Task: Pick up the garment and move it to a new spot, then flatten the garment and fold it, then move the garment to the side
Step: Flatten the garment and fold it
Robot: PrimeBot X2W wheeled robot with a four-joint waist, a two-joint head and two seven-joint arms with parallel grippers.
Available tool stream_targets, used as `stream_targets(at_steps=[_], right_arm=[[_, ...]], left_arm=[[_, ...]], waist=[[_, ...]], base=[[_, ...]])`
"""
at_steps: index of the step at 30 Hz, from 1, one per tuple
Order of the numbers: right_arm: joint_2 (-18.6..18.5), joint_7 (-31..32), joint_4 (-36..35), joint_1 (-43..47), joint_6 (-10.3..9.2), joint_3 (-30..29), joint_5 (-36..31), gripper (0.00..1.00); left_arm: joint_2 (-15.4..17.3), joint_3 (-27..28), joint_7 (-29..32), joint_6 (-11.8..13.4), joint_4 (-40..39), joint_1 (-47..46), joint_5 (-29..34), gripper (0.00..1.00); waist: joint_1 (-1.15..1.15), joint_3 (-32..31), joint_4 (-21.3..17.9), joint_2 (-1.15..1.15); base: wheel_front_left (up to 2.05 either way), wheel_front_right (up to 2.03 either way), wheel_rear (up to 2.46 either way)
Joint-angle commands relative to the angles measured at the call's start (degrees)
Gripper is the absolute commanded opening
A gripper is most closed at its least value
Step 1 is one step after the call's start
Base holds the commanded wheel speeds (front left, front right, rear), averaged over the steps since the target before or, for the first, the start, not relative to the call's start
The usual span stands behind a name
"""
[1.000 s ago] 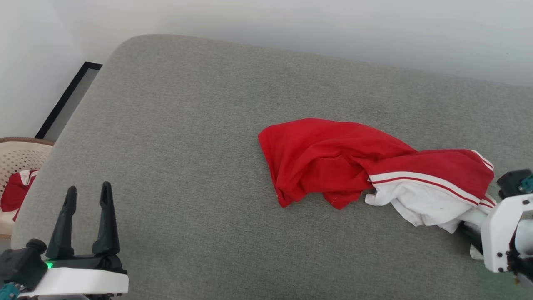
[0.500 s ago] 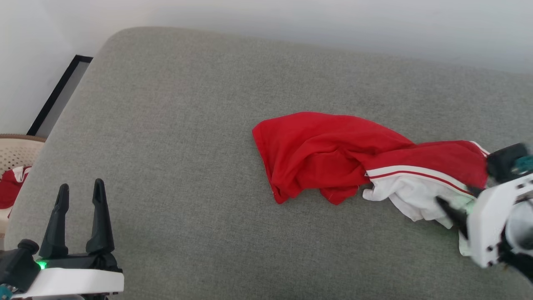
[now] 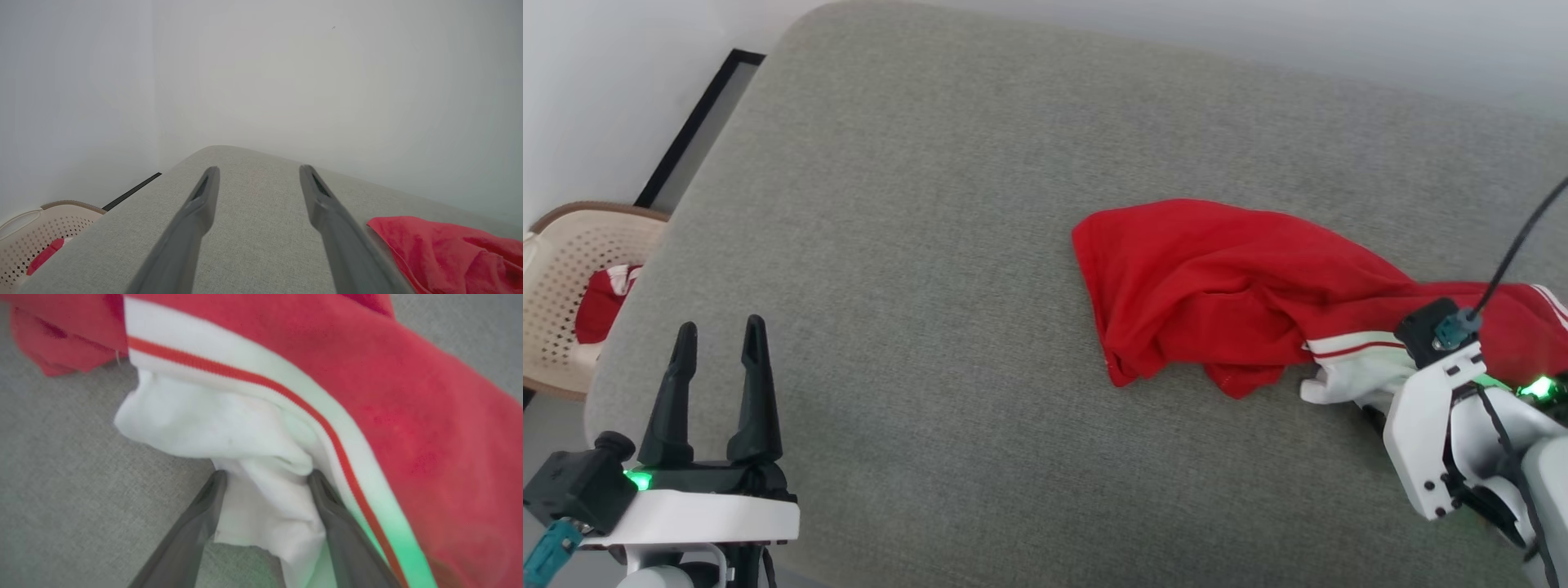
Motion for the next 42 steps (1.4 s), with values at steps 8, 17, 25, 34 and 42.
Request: stream_targets(at_steps=[8, 17, 25, 34, 42], right_arm=[[-0.21, -2.19, 11.52, -2.95, -0.04, 5.23, 2.14, 0.0], [-0.08, -1.44, 1.8, -3.97, -0.04, 0.69, 6.73, 0.0], [1.23, 1.18, -6.67, -5.4, -0.04, -4.13, 6.27, 0.0], [2.22, -1.98, -1.14, -12.26, -0.04, -5.89, 5.03, 0.0], [2.84, -9.98, 17.0, -21.83, -0.04, -4.41, 1.83, 0.0]], left_arm=[[-0.36, -0.14, -0.31, -0.19, 0.62, -0.41, -0.18, 1.0], [-0.09, 1.34, -0.31, -0.2, 0.41, 1.47, 0.3, 1.0], [-0.01, 1.1, -0.31, -0.2, 0.4, 1.56, 0.24, 1.0], [-0.11, -0.3, -0.31, -0.21, 0.99, 0.45, -0.19, 1.0], [-0.45, -2.22, -0.31, -0.2, 2.1, -0.63, -0.65, 1.0]], waist=[[0.0, -0.31, 2.0, 0.0], [0.0, -2.59, 0.54, 0.0], [0.0, -3.15, -0.12, 0.0], [0.0, -2.64, 1.48, 0.0], [0.0, -1.96, 4.07, 0.0]], base=[[0.0, 0.0, 0.0], [0.0, 0.0, 0.0], [0.0, 0.0, 0.0], [0.0, 0.0, 0.0], [0.0, 0.0, 0.0]])
